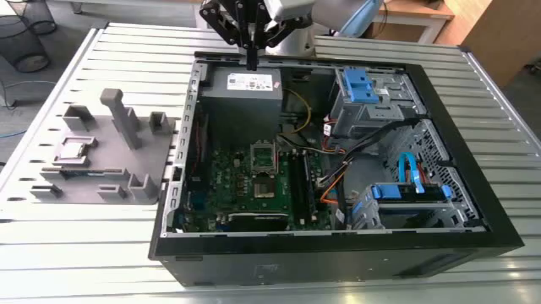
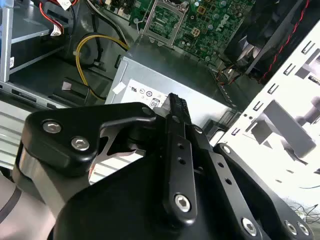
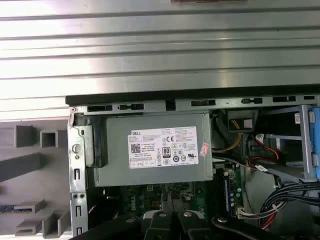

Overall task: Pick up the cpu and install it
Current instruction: 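Reach for the cpu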

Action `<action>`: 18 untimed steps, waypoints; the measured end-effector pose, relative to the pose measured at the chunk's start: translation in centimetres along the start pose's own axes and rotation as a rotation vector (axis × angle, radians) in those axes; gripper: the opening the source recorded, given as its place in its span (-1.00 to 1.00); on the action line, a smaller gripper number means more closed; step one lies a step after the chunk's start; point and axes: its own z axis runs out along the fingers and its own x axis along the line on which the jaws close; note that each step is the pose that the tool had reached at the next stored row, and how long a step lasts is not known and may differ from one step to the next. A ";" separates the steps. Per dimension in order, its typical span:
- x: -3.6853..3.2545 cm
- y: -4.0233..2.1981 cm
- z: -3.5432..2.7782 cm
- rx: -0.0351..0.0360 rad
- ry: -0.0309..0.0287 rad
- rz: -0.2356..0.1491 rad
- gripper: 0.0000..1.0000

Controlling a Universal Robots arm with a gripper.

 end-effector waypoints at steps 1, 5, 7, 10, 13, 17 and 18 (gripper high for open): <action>0.00 0.00 0.00 0.0000 0.0000 0.000 -0.79; 0.00 0.00 0.00 0.0000 0.0000 0.000 -0.79; 0.00 0.00 0.00 -0.0001 0.0000 0.000 -0.79; 0.01 0.00 -0.01 0.0000 0.0000 0.000 -0.79; 0.14 -0.01 -0.02 0.0001 0.0000 0.000 -0.79; 0.61 -0.04 -0.03 0.0000 0.0000 0.000 -0.79; 0.71 -0.05 -0.03 0.0001 0.0000 0.000 -0.79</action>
